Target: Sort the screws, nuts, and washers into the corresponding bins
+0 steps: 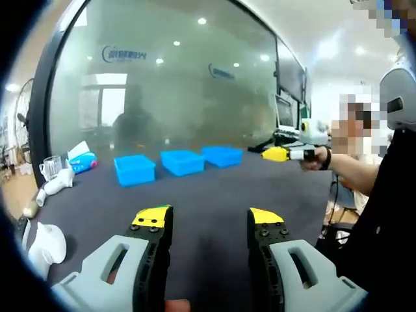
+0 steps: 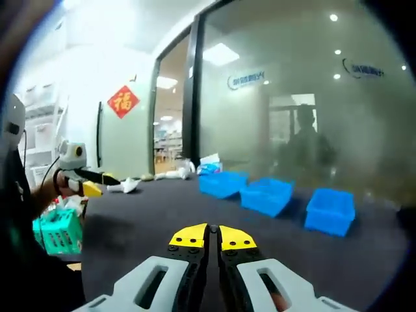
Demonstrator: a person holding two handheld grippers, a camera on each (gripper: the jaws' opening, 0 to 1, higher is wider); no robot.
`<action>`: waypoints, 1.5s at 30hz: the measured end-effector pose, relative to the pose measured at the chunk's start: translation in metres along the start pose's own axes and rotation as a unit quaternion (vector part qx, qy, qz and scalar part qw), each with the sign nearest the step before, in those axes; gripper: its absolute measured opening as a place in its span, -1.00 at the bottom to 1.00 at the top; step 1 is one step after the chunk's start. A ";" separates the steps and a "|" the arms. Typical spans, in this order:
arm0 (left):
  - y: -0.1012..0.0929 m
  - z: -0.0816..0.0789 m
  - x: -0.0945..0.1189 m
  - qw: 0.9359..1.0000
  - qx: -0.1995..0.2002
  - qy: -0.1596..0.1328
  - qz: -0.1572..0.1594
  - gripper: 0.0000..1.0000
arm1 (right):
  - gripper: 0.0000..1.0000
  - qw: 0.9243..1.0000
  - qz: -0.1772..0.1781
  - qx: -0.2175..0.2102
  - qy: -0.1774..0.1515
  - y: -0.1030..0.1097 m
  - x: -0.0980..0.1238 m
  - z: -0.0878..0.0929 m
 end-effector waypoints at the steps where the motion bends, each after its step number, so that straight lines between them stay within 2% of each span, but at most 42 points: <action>1: 0.000 0.000 0.000 1.000 -0.001 0.000 -0.001 -0.11 | -0.95 1.000 0.004 0.007 -0.007 -0.003 -0.005 -0.005; 6: 0.001 -0.001 0.002 1.000 -0.002 0.000 -0.002 -0.10 | -0.94 1.000 0.012 0.017 -0.020 -0.018 -0.039 -0.028; 11: 0.006 0.002 0.006 1.000 0.002 -0.001 -0.011 -0.10 | -0.94 0.999 0.014 0.028 -0.010 -0.032 -0.077 -0.040; 17: 0.011 0.004 0.010 1.000 0.006 -0.003 -0.019 -0.10 | -0.94 0.999 0.030 0.016 0.002 -0.055 -0.123 -0.056; 23: 0.014 0.008 0.013 1.000 0.011 -0.003 -0.025 -0.10 | -0.94 0.998 0.055 0.033 0.025 -0.078 -0.166 -0.065; 28: 0.016 0.009 0.016 0.999 0.010 -0.003 -0.030 -0.10 | -0.94 0.996 0.063 0.037 0.050 -0.087 -0.195 -0.063; 35: 0.018 0.009 0.019 0.999 0.011 -0.004 -0.035 -0.11 | -0.94 0.993 0.082 0.051 0.070 -0.099 -0.221 -0.055; 43: 0.018 0.009 0.019 0.999 0.012 -0.004 -0.037 -0.11 | -0.94 0.991 0.093 0.048 0.079 -0.105 -0.233 -0.045; 45: 0.018 0.009 0.019 0.999 0.011 -0.003 -0.036 -0.11 | -0.94 0.990 0.097 0.060 0.078 -0.106 -0.233 -0.044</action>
Point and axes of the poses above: the point that each gripper's makers call its tool centre point, and the gripper's own axes: x roughly backward along the fingers, y roughly to its left, z roughly out of its underside, the point moved 8 cm from there along x, roughly backward along the fingers, and after that the axes turned 7 degrees about -x, right-handed, at the moved point
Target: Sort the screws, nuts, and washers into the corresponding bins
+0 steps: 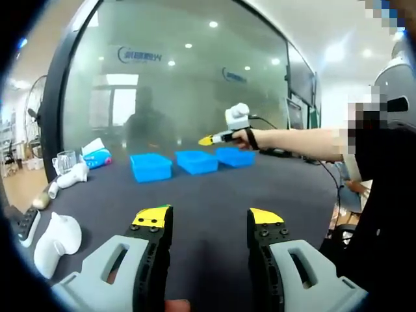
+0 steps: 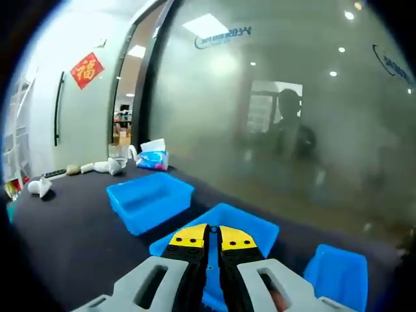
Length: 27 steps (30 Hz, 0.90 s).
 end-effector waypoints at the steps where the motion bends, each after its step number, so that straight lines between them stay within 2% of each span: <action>1: 0.000 0.000 0.000 1.000 0.001 0.000 0.000 -0.11 | -0.92 1.000 0.001 0.006 -0.005 0.000 0.000 0.000; 3: 0.000 0.000 0.000 1.000 0.001 0.001 0.000 -0.11 | -0.86 1.000 -0.002 0.009 -0.007 0.000 0.000 -0.001; 5: 0.000 0.000 0.000 1.000 0.001 0.001 -0.001 -0.11 | -0.57 1.000 -0.007 0.002 -0.014 0.001 0.000 -0.003; 6: 0.000 0.000 0.000 1.000 0.001 0.001 -0.001 -0.11 | -0.49 1.000 -0.009 0.000 -0.016 -0.001 0.000 -0.003; 17: 0.000 0.000 -0.001 1.000 0.002 0.000 -0.001 -0.11 | -0.44 0.999 -0.018 -0.008 -0.032 0.007 0.018 -0.004; 22: 0.001 -0.001 -0.002 1.000 0.003 -0.002 -0.003 -0.11 | -0.43 0.999 -0.031 -0.009 -0.042 0.015 0.041 0.001; 27: 0.002 -0.002 -0.003 1.000 0.003 -0.003 -0.003 -0.11 | -0.43 0.998 -0.038 -0.007 -0.058 0.020 0.075 0.008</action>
Point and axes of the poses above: the point that each gripper's makers call its tool centre point, and the gripper's own axes: x roughly backward along the fingers, y roughly to its left, z roughly out of its underside, the point moved 8 cm from there along x, roughly backward along the fingers, and after that the axes turned 7 degrees about -x, right-handed, at the moved point
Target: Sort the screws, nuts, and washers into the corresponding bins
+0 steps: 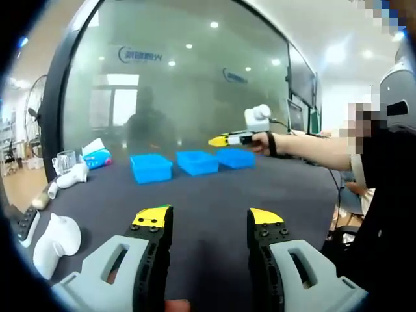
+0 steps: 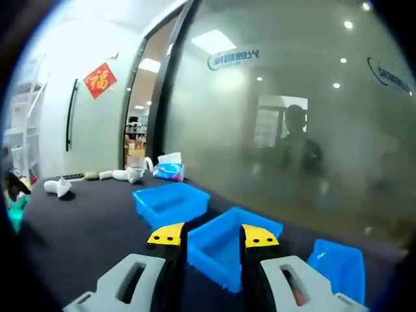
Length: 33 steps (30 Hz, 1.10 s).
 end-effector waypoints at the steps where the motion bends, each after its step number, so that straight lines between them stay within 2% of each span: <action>1: 0.000 0.000 0.000 1.000 0.000 -0.001 0.000 -0.11 | -0.43 1.000 -0.001 0.000 -0.007 0.002 0.008 0.000; 8: 0.000 -0.003 -0.001 1.000 -0.002 -0.004 0.000 -0.11 | -0.43 0.999 0.003 -0.002 -0.043 0.015 0.077 0.004; 9: 0.000 -0.003 -0.002 1.000 -0.002 -0.005 0.001 -0.11 | -0.43 0.998 0.000 -0.016 -0.056 0.018 0.087 0.004; 13: -0.004 -0.003 -0.006 1.000 -0.004 -0.001 0.006 -0.11 | -0.43 0.998 -0.001 -0.018 -0.065 0.024 0.127 0.012; 16: -0.007 -0.005 -0.008 1.000 -0.004 -0.002 0.010 -0.11 | -0.43 0.996 -0.005 -0.049 -0.080 0.029 0.157 0.016; 18: -0.008 -0.007 -0.009 1.000 -0.004 -0.004 0.012 -0.11 | -0.42 0.995 0.001 -0.047 -0.084 0.032 0.176 0.019; 23: -0.010 -0.011 -0.009 1.000 -0.008 -0.008 0.012 -0.11 | -0.34 0.996 0.025 -0.035 -0.084 0.030 0.215 0.030; 27: -0.011 -0.012 -0.006 1.000 -0.011 -0.008 0.009 -0.11 | -0.26 0.996 0.046 -0.027 -0.069 0.022 0.242 0.043; 33: -0.007 -0.008 0.005 1.000 -0.005 -0.007 -0.013 -0.10 | -0.19 0.996 0.063 -0.031 -0.056 0.016 0.270 0.057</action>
Point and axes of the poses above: the point that each gripper's makers call its tool centre point, and the gripper's own axes: x roughly backward along the fingers, y roughly to its left, z roughly out of its underside, the point moved 8 cm from there along x, roughly backward along the fingers, and after that the axes turned 7 degrees about -x, right-handed, at the moved point
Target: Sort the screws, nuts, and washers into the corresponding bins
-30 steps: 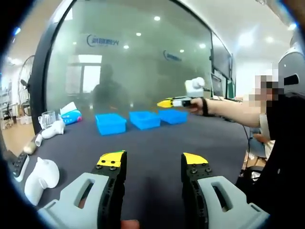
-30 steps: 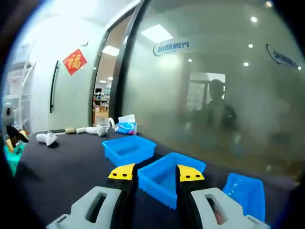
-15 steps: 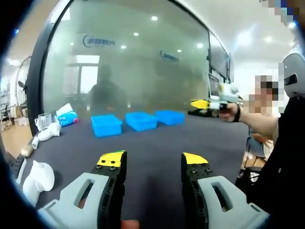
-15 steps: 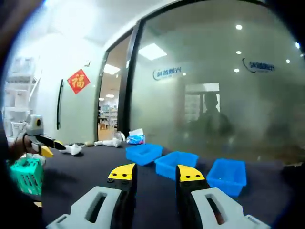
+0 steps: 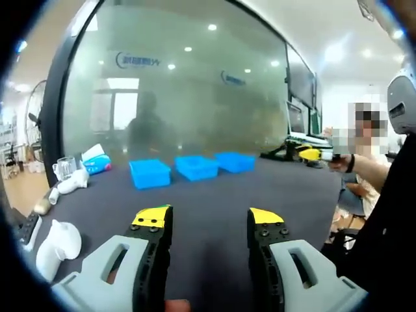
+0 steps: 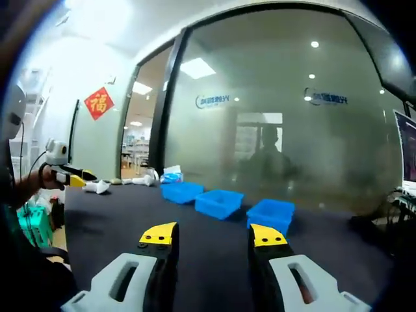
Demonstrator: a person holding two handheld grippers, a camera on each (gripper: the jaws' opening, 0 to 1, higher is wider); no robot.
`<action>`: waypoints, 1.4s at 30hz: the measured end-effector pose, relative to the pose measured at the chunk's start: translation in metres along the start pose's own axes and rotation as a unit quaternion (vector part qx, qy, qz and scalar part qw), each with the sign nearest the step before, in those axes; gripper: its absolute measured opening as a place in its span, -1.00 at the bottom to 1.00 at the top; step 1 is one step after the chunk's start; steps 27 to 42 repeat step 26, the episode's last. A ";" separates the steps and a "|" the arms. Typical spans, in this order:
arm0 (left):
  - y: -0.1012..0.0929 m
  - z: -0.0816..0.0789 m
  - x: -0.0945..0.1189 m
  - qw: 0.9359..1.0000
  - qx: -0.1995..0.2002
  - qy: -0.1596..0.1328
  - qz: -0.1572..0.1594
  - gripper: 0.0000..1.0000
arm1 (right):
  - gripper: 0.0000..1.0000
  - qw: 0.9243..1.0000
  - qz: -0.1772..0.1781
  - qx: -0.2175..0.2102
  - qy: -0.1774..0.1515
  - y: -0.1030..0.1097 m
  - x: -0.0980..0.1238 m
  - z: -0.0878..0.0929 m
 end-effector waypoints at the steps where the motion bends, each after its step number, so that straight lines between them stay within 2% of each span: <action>1: 0.001 0.001 0.002 1.000 0.000 0.001 -0.003 -0.10 | -0.18 1.000 0.001 -0.003 0.004 -0.001 0.004 0.002; 8: 0.009 0.007 0.012 1.000 -0.004 0.011 -0.023 -0.06 | -0.18 1.000 0.011 -0.016 0.019 -0.005 0.023 0.016; 18: 0.015 0.006 0.017 0.999 0.002 0.004 -0.045 -0.06 | -0.11 0.999 0.027 -0.018 0.014 -0.007 0.029 0.017; 42: 0.015 0.008 0.018 0.999 0.005 0.006 -0.047 -0.06 | -0.11 0.999 0.028 -0.023 0.014 -0.008 0.031 0.017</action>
Point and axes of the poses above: the point that each gripper's makers call its tool centre point, and the gripper's own axes: x roughly backward along the fingers, y roughly to its left, z roughly out of its underside, the point moved 8 cm from there along x, roughly backward along the fingers, and after that the axes turned 7 degrees about -x, right-handed, at the moved point
